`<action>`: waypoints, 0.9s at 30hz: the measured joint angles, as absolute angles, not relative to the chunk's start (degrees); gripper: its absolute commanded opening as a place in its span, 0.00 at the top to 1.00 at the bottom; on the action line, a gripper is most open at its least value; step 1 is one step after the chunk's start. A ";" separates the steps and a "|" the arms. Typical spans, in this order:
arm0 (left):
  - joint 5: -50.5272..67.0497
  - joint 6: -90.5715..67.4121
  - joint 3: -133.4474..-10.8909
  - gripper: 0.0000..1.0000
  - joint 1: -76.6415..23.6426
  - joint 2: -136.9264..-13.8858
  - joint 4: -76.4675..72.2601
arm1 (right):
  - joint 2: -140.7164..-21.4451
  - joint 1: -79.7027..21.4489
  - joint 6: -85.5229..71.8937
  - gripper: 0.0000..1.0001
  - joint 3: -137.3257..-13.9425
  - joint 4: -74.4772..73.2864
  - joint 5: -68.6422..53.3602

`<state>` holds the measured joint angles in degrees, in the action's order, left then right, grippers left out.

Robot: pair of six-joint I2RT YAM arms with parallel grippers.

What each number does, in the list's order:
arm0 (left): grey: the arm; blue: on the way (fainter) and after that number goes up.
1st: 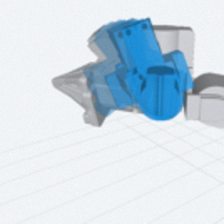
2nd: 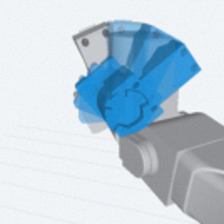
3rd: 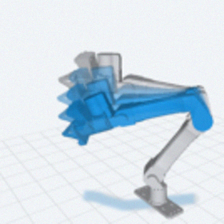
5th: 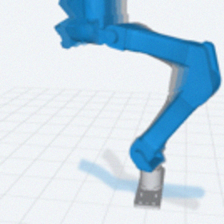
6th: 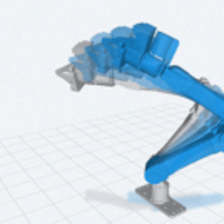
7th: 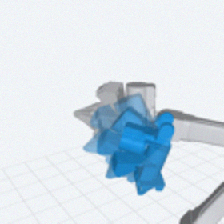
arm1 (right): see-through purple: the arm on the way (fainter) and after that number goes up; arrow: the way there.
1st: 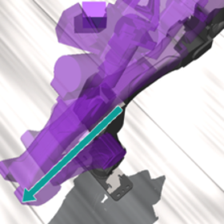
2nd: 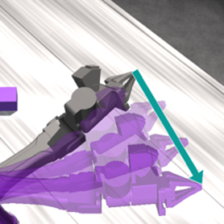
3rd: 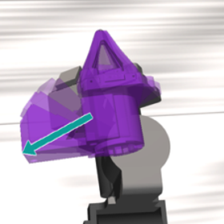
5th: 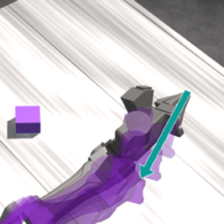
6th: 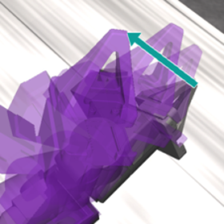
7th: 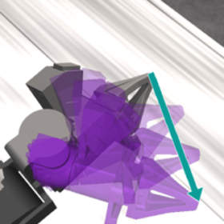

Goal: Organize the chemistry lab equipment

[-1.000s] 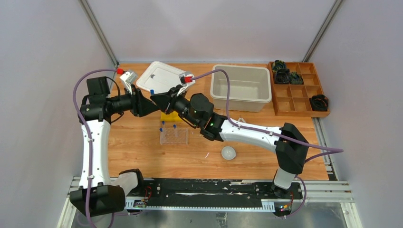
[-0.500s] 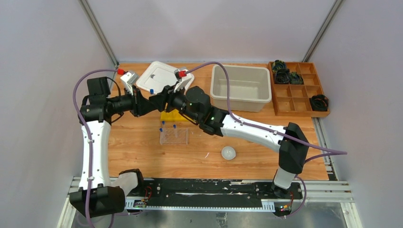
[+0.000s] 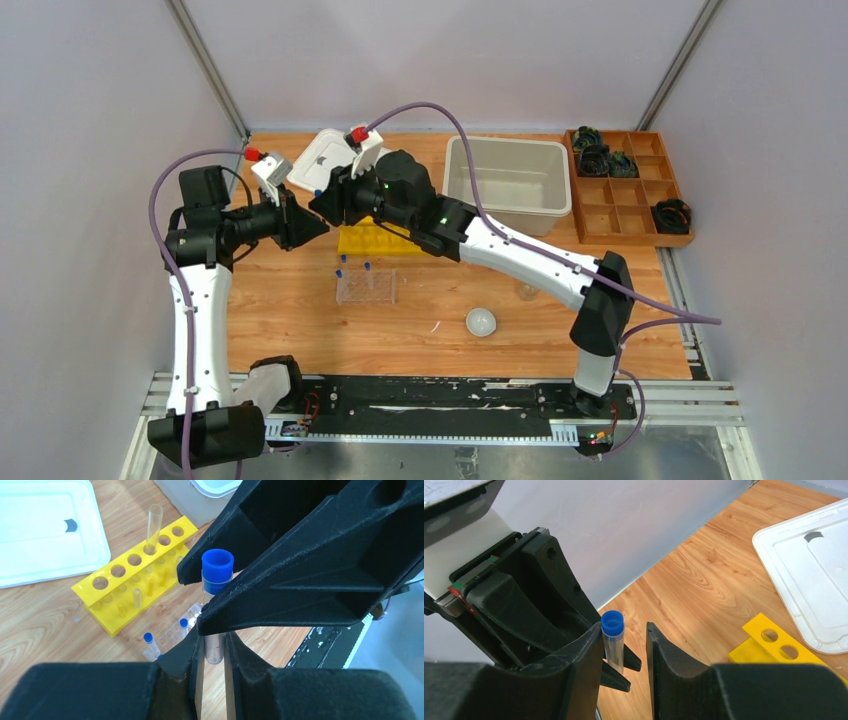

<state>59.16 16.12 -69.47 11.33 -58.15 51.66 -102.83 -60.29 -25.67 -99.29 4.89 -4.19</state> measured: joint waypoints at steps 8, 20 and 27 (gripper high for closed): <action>58.94 16.34 -69.32 0.87 11.31 -58.04 51.75 | -103.72 -60.05 -24.53 0.95 -101.45 2.17 -7.57; 52.90 14.96 -69.80 0.00 11.22 -58.57 51.75 | -98.17 -58.67 -16.95 1.00 -90.30 4.03 -4.47; 44.03 12.97 -72.42 0.00 11.22 -60.55 51.59 | -87.94 -58.35 -12.58 1.00 -67.09 14.70 -2.46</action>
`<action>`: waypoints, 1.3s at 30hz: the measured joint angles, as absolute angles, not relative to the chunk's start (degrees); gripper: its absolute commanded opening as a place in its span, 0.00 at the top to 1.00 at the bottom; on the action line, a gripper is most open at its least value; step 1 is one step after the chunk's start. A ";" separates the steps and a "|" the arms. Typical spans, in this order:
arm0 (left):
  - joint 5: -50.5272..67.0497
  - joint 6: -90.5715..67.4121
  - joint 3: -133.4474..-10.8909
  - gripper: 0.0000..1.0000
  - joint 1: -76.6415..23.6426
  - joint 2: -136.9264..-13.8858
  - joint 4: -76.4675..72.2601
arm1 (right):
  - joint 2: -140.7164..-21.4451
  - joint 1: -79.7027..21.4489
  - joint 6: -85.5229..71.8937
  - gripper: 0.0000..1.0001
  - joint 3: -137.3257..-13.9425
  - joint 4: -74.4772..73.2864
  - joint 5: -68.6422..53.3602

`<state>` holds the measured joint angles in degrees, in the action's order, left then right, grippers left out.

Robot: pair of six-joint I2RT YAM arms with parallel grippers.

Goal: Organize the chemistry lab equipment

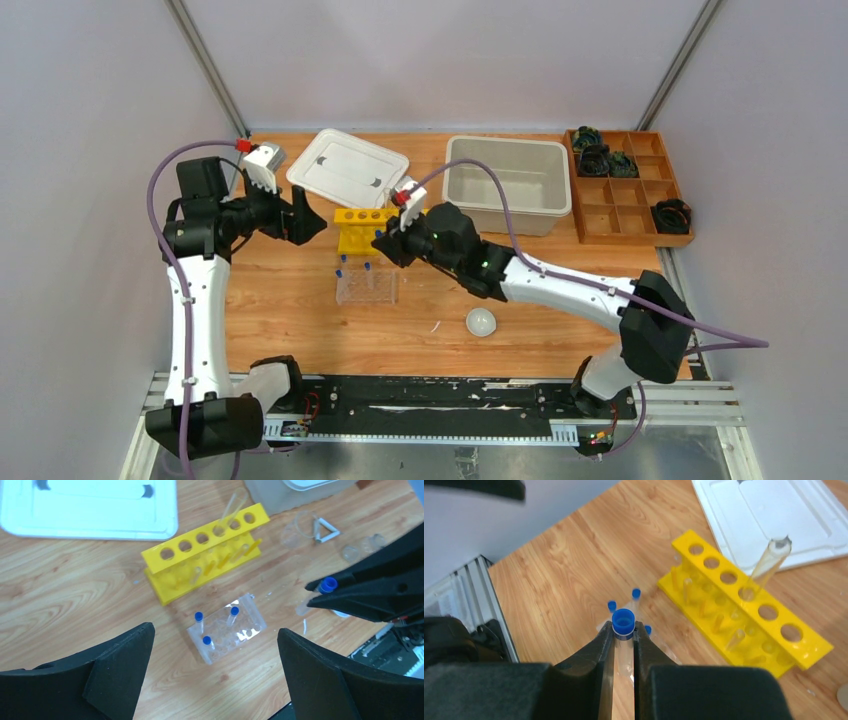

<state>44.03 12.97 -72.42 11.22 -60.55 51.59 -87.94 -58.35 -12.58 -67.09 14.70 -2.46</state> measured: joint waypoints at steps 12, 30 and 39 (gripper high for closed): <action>35.77 11.77 -72.55 0.00 11.22 -61.23 51.57 | -92.66 -60.66 -7.62 1.00 -48.80 37.80 -3.73; 37.12 12.12 -72.55 0.00 11.22 -61.23 51.59 | -103.83 -61.14 -5.89 1.00 -48.80 52.25 -6.13; 37.34 12.60 -72.55 0.00 11.22 -61.21 51.59 | -106.06 -61.14 -5.63 1.00 -48.03 54.54 -6.37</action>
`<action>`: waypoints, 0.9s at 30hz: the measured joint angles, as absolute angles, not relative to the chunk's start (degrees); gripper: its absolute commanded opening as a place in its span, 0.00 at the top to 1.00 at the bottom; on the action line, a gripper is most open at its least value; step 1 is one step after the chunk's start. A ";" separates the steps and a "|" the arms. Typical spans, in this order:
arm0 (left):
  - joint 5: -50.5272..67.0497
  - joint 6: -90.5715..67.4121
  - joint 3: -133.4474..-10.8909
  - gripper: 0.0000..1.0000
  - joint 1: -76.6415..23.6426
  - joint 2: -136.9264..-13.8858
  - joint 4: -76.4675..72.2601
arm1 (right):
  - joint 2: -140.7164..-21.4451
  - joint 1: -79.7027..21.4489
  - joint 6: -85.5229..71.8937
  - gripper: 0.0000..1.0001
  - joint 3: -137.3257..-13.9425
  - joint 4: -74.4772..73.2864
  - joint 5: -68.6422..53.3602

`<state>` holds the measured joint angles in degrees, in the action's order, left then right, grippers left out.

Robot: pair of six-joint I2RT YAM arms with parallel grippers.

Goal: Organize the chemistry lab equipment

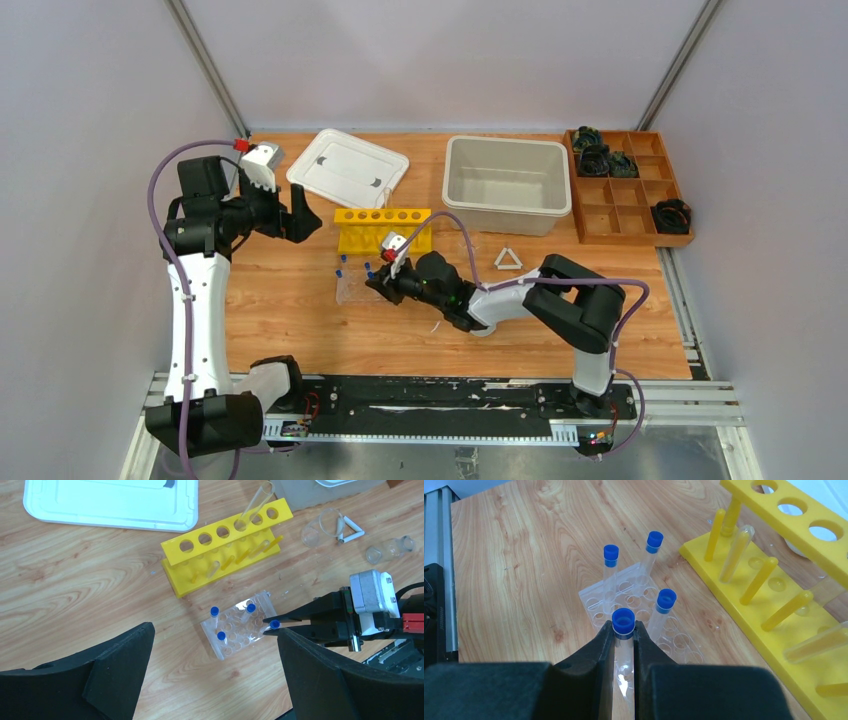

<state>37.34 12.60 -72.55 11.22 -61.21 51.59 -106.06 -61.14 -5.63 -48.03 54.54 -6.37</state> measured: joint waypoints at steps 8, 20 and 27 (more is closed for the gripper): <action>37.52 12.95 -72.55 0.00 11.22 -61.17 51.59 | -106.19 -61.14 -5.63 1.00 -46.72 55.64 -6.44; 37.47 13.39 -72.55 0.00 11.22 -60.53 51.59 | -108.95 -61.12 -5.63 1.00 -45.15 60.95 -6.42; 37.45 13.50 -72.55 0.00 11.22 -60.42 51.59 | -111.18 -61.12 -5.61 0.99 -43.35 65.95 -6.35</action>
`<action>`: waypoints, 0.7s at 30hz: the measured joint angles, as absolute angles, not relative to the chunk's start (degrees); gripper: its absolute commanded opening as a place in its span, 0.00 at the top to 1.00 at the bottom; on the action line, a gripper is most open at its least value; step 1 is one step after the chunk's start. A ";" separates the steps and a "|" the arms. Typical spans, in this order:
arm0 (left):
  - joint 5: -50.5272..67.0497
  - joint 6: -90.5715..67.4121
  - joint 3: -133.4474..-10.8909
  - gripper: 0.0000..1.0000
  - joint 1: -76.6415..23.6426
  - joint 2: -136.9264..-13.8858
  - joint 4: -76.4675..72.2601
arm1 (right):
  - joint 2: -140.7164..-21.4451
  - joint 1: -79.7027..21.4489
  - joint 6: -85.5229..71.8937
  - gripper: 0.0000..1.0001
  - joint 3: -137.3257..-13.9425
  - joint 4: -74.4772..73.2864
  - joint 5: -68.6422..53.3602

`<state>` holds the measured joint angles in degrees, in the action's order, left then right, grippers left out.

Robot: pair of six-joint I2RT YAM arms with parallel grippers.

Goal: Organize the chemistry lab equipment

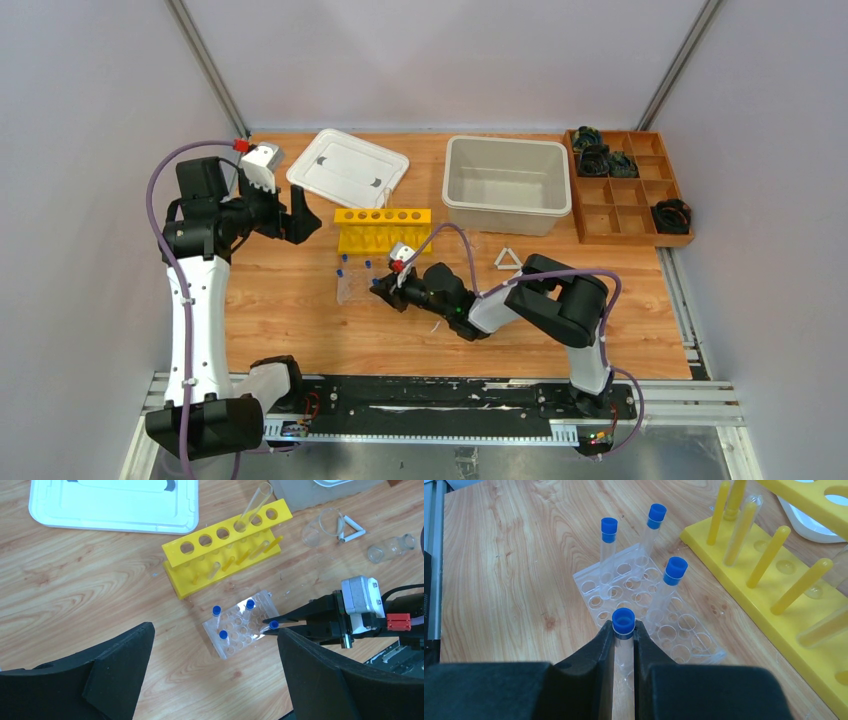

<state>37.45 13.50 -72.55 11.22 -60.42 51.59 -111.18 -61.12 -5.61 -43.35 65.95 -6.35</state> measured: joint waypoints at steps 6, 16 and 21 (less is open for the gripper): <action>37.45 13.50 -72.55 0.00 11.22 -60.42 51.57 | -111.33 -61.12 -5.43 0.90 -41.76 68.82 -5.98; 37.47 13.50 -72.73 0.00 11.22 -60.42 51.62 | -111.33 -61.12 -3.90 0.72 -39.22 72.88 -6.02; 37.47 13.50 -72.97 0.00 11.22 -60.42 51.59 | -111.33 -61.12 -2.72 0.64 -38.17 74.89 -6.22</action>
<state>37.47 13.50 -72.97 11.22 -60.42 51.59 -111.33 -61.12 -2.72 -38.17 74.89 -6.22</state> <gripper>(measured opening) 0.997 0.303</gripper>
